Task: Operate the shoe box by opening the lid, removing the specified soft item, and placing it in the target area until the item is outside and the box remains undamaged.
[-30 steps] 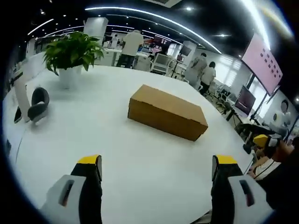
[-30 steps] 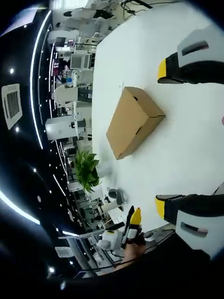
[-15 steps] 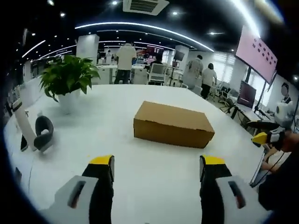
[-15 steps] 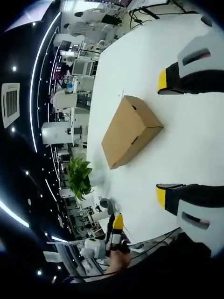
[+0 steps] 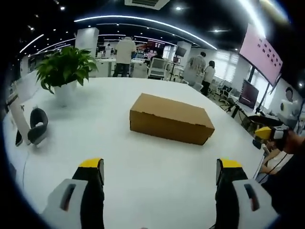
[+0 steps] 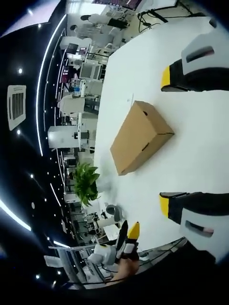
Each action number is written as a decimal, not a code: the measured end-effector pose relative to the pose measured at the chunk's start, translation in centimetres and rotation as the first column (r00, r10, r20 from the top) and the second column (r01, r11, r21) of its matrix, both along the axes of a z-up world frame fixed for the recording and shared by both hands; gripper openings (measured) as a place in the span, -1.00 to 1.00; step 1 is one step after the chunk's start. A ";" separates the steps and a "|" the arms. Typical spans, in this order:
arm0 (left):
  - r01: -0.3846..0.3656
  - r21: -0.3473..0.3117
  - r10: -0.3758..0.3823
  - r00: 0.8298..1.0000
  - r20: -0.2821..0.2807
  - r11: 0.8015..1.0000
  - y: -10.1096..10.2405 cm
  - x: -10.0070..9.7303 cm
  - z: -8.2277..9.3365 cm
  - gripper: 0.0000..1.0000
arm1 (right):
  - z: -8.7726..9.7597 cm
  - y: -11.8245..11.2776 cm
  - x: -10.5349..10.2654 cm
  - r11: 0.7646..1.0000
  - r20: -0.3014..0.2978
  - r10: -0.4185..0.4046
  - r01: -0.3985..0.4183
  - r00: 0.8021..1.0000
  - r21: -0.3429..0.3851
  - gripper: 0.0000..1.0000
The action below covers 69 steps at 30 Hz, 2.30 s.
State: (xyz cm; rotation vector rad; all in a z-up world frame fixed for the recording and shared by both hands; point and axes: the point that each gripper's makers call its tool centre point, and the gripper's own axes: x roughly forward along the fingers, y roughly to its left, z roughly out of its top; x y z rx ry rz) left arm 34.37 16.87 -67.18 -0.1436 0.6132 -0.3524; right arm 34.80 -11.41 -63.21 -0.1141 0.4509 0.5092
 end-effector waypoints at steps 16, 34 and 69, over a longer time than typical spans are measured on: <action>-0.032 0.022 0.033 0.998 -0.059 0.999 0.8 -0.3 -1.3 0.98 | 0.5 0.9 -0.5 0.997 0.004 0.023 -0.024 1.000 0.068 0.65; -0.003 -0.191 0.021 0.995 0.093 0.982 -1.5 -0.7 2.3 0.98 | 2.4 2.2 0.0 0.926 0.015 -0.047 0.038 0.999 0.375 0.88; 0.101 0.072 -0.101 0.995 -0.003 0.992 1.2 5.9 0.0 0.95 | -2.3 0.5 2.8 0.996 -0.063 0.009 -0.014 0.998 -0.090 0.39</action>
